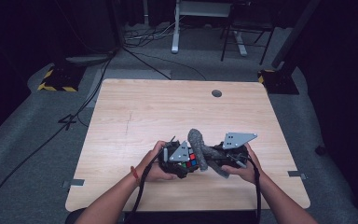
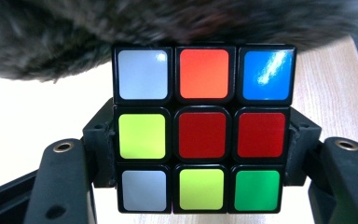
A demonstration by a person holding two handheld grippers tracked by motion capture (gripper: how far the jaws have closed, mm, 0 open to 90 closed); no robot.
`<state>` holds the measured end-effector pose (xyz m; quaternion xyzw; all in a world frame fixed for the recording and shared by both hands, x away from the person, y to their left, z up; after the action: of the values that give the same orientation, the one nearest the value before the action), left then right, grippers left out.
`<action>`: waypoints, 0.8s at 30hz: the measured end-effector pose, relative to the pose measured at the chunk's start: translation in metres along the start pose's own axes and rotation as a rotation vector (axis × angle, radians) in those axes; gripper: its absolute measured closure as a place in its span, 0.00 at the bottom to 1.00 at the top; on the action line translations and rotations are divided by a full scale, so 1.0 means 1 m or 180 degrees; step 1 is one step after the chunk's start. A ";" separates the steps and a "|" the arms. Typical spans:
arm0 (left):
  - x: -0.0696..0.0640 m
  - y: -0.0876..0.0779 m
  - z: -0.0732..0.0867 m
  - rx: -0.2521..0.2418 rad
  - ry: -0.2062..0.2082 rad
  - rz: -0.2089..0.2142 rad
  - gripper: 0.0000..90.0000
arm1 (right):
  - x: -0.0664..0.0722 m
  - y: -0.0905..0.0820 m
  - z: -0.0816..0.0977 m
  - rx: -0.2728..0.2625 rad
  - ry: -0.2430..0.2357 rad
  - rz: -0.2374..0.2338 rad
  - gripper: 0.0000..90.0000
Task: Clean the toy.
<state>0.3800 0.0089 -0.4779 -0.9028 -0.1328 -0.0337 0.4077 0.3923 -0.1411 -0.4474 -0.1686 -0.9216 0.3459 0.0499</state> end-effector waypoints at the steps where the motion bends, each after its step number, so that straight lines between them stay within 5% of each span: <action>1: 0.001 -0.001 0.000 -0.0024 0.0007 0.0013 0.37 | -0.004 0.001 0.003 0.0029 0.0043 0.0021 0.81; 7: 0.001 -0.015 -0.007 -0.0331 -0.0038 0.0057 0.37 | -0.025 0.004 0.024 0.0267 0.0181 0.0194 0.81; 10: 0.000 -0.019 -0.011 -0.0464 -0.0046 0.0078 0.37 | -0.028 0.009 0.033 0.0346 0.0263 0.0073 0.81; 16: 0.001 -0.015 -0.008 -0.0469 -0.0070 0.0125 0.37 | -0.016 0.009 0.024 0.0124 0.0221 -0.0271 0.81; 24: 0.001 -0.007 -0.003 -0.0270 -0.0041 0.0077 0.36 | -0.009 -0.003 0.013 -0.0081 0.0186 -0.0340 0.82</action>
<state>0.3793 0.0111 -0.4702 -0.9210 -0.1230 -0.0287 0.3686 0.3974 -0.1543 -0.4552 -0.1299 -0.9318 0.3259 0.0929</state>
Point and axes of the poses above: each handheld gripper's, and its own axes: y roughly forward along the jaws, z roughly out of its underside, x roughly to its left, the point moved 6 cm from there along y, roughly forward along the jaws, and after that the axes turned 9 degrees about x, right-handed, at the moved point
